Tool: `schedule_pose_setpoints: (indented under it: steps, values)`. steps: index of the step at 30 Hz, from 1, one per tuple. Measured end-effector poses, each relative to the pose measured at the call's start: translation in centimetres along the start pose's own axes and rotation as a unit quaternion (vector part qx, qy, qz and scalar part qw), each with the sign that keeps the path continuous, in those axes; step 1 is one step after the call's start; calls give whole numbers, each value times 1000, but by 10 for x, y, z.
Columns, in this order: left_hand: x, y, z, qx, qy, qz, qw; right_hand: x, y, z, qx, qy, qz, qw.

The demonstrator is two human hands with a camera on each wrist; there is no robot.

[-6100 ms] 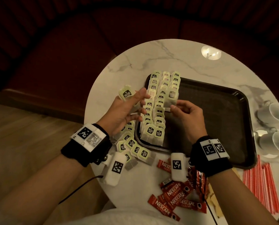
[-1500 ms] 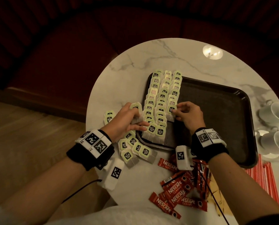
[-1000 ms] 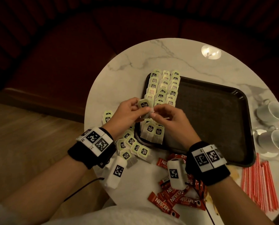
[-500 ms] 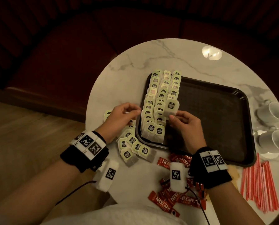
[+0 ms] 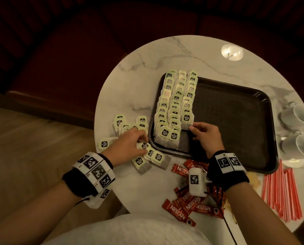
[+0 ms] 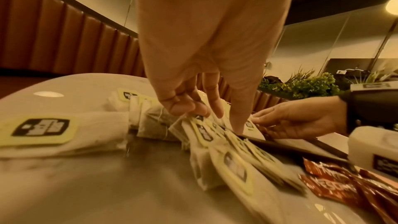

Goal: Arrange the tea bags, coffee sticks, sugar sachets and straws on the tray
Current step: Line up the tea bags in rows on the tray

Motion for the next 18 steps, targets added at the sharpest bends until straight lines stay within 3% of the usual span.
schedule_pose_setpoints:
  steps: [11, 14, 18]
  values:
    - [-1, -21, -9, 17, -61, 70, 996, -4, -18, -31, -104, -112, 62, 986]
    - [-4, -27, -16, 7, -72, 83, 994, 21, -42, -55, -187, -135, -55, 971]
    - [-5, -34, -28, -42, -87, 105, 990, 71, -72, -66, -288, -273, -271, 877]
Point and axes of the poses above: each hand's wrist, its own y-axis towards the middle knuckle, its own x-axis out of the palm, z = x × y, the point moved 8 cm from there along y, towards the middle knuckle, and after that the axes turned 7 degrees about -x, right-handed, at the moved point
